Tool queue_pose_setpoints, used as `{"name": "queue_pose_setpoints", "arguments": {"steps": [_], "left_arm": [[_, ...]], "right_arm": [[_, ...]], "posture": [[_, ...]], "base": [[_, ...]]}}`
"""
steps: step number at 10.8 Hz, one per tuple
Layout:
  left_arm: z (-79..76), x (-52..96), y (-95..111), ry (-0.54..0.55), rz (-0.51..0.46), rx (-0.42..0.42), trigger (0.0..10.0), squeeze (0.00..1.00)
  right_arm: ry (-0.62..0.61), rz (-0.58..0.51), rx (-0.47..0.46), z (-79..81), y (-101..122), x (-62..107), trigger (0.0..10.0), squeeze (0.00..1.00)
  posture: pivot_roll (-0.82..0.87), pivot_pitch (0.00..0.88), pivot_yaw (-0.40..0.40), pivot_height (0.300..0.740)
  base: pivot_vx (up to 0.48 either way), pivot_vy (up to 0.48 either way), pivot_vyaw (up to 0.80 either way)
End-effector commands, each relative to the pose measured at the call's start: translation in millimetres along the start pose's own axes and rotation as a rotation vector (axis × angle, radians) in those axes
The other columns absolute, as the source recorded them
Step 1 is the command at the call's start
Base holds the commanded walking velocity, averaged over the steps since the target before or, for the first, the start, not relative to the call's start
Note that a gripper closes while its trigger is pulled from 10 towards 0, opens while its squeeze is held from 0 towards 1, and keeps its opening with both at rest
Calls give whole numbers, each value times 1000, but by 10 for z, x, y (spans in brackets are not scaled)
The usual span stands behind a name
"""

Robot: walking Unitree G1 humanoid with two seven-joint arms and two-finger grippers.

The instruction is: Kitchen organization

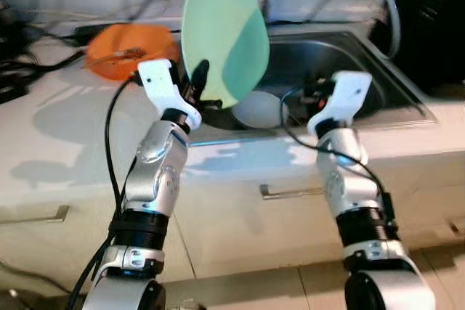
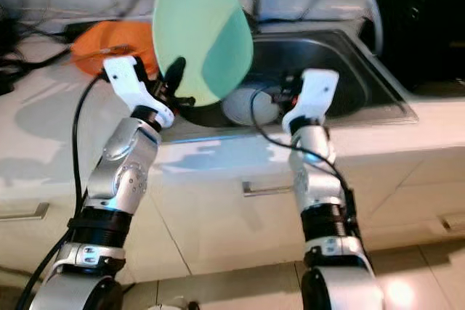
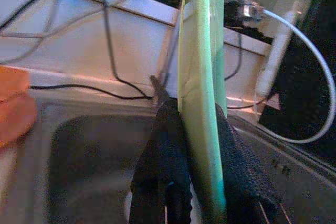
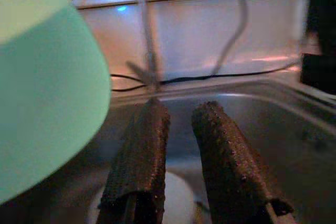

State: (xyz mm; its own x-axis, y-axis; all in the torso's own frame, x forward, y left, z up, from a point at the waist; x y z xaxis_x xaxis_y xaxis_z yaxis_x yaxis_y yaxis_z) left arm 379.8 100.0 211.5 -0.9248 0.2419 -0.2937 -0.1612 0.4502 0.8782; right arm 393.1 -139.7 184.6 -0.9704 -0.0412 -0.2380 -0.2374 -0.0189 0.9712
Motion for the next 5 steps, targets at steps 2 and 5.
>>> {"name": "queue_pose_setpoints", "arguments": {"steps": [2,5], "left_arm": [[-56,-18,40,-18,-38,-17,10000,0],[-52,-29,66,-5,-56,-32,10000,0]], "right_arm": [[-16,-34,-11,-31,80,-29,10000,0],[5,-49,2,-10,105,-16,10000,0]], "posture": [[75,0,53,740],[80,0,42,740]], "base": [[0,0,0],[0,0,0]]}}
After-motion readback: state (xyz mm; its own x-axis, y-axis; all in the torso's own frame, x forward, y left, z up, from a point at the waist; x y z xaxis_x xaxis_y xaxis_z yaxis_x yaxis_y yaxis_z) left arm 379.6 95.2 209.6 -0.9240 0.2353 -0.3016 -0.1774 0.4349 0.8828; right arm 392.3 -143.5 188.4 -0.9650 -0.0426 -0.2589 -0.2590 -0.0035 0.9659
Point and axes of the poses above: a point about 5 cm out from each wrist's last joint towards the gripper, its own x axis pointing back from the gripper into the wrist, its own y axis along the axis of the wrist's last joint, z = x × y, the point moved 3 cm from there along -x, pointing out of the wrist towards the gripper, and after that the axes turned 6 degrees about x, right-handed, at the moved point
